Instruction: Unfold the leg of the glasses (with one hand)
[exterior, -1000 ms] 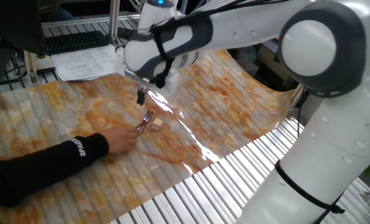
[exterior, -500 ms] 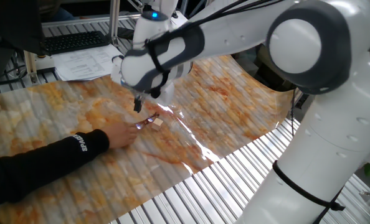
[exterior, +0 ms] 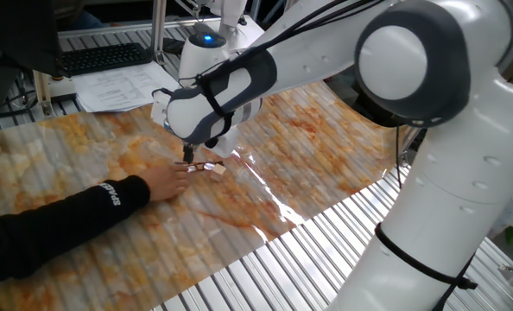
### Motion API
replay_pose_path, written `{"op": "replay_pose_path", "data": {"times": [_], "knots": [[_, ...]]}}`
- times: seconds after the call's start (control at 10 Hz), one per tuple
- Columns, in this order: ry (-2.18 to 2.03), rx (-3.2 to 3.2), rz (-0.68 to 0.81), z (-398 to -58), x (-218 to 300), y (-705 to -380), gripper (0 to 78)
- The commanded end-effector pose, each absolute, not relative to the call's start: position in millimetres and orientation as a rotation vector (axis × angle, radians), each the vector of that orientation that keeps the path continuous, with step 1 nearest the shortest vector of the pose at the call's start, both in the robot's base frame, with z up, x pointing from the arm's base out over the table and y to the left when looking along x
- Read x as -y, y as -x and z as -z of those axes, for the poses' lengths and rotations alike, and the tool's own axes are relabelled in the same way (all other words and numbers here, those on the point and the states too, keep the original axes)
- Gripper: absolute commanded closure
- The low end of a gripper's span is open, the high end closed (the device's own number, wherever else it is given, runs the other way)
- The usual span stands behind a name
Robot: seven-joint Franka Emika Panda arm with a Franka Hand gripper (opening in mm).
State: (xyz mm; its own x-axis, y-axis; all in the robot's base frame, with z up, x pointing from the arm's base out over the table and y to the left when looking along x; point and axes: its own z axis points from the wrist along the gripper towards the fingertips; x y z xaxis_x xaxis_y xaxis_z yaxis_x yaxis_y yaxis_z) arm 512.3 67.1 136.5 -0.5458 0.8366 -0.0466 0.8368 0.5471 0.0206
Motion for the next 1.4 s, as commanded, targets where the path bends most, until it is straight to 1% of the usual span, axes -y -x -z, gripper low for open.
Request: {"op": "replay_pose_path", "data": {"times": [0.1,0.4,1.1,1.4], "knots": [[-1.423,-2.741,0.004,-130,-57,-521,77.6],[-1.358,-2.782,0.003,-127,-53,-524,77.6],[-0.817,-2.990,0.031,-120,-42,-533,77.6],[-0.690,-3.019,0.035,-111,-36,-539,77.6]]}}
